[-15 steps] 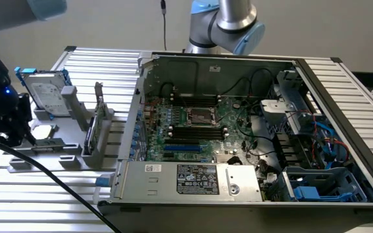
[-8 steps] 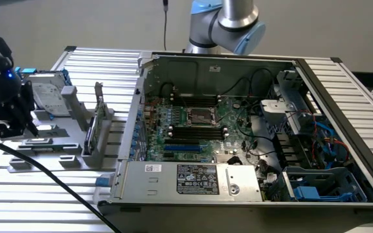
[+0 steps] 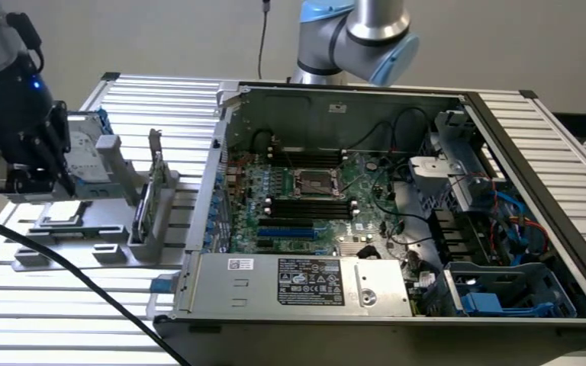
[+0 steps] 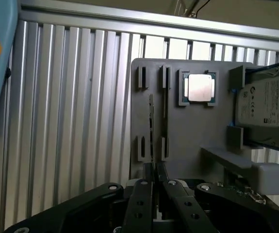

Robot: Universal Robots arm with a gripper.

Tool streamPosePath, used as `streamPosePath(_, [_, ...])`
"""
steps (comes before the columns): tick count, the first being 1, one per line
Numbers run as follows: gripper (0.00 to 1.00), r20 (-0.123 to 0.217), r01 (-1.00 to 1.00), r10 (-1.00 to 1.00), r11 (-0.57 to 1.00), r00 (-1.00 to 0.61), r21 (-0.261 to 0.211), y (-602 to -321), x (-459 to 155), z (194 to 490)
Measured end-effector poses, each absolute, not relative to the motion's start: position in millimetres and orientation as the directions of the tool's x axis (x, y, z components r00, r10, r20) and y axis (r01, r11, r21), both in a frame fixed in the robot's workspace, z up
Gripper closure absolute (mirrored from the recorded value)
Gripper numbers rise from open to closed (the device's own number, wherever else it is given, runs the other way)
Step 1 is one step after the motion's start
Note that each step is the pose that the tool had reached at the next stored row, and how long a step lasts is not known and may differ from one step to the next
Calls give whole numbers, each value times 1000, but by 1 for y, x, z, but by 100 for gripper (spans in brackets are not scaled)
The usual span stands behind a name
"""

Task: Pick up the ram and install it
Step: 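Pick up the ram and move it above insertion slot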

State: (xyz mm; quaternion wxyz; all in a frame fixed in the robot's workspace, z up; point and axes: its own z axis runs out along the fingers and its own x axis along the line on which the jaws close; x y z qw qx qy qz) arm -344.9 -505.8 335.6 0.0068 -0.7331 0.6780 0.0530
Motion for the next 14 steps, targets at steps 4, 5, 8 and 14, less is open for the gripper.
streamPosePath(4, [86,-86,-995,-993,-80,75,66,-506,-327,354])
streamPosePath(5, [86,-86,-995,-993,-80,75,67,-505,-322,358])
streamPosePath(8, [86,-85,-994,-994,-80,74,70,-505,-308,371])
streamPosePath(14, [86,-83,-994,-994,-80,74,78,-504,-283,392])
